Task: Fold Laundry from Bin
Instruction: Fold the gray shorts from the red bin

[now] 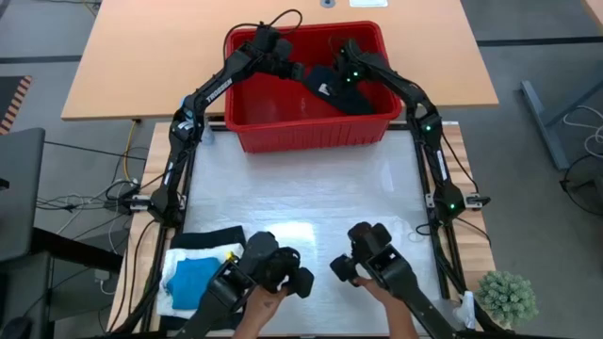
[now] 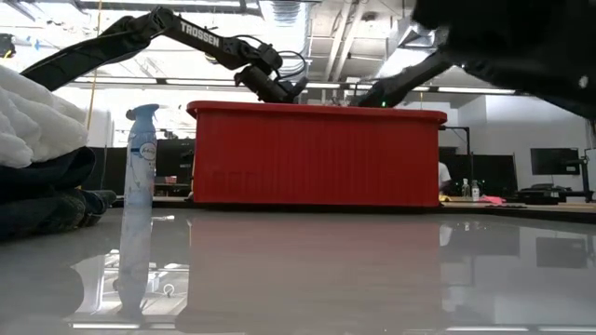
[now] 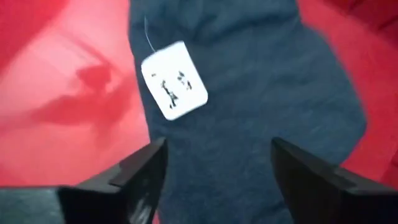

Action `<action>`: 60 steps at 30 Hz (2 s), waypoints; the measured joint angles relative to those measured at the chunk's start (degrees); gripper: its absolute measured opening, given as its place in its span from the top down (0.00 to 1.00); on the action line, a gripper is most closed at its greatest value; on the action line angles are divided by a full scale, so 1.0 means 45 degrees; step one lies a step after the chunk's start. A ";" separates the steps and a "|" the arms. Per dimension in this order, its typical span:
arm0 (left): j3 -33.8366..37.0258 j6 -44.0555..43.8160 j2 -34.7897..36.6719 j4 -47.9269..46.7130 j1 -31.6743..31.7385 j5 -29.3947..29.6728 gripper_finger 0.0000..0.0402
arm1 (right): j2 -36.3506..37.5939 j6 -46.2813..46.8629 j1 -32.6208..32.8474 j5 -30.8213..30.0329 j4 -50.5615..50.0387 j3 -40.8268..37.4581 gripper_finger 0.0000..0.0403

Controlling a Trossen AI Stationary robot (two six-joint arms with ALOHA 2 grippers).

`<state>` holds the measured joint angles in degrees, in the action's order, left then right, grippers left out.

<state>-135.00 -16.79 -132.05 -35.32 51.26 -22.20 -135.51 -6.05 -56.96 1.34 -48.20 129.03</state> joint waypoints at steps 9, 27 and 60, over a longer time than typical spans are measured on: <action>0.0000 0.0683 0.0000 -0.0103 -0.0366 0.0003 1.00 | -0.1613 0.0023 0.0479 -0.1102 -0.0603 0.0073 0.16; 0.0000 0.0803 0.0000 -0.0094 -0.0383 -0.1054 1.00 | -0.1237 -0.0523 0.0551 -0.2423 -0.1678 0.1069 0.93; 0.0000 0.2627 0.8102 -0.1485 -0.1026 -0.2008 1.00 | 0.8355 -0.0295 0.6460 0.6059 -0.6513 0.1263 0.93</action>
<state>-135.00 -4.97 -95.59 -42.00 46.65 -31.24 -97.91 -7.38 -27.89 28.60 -77.50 134.72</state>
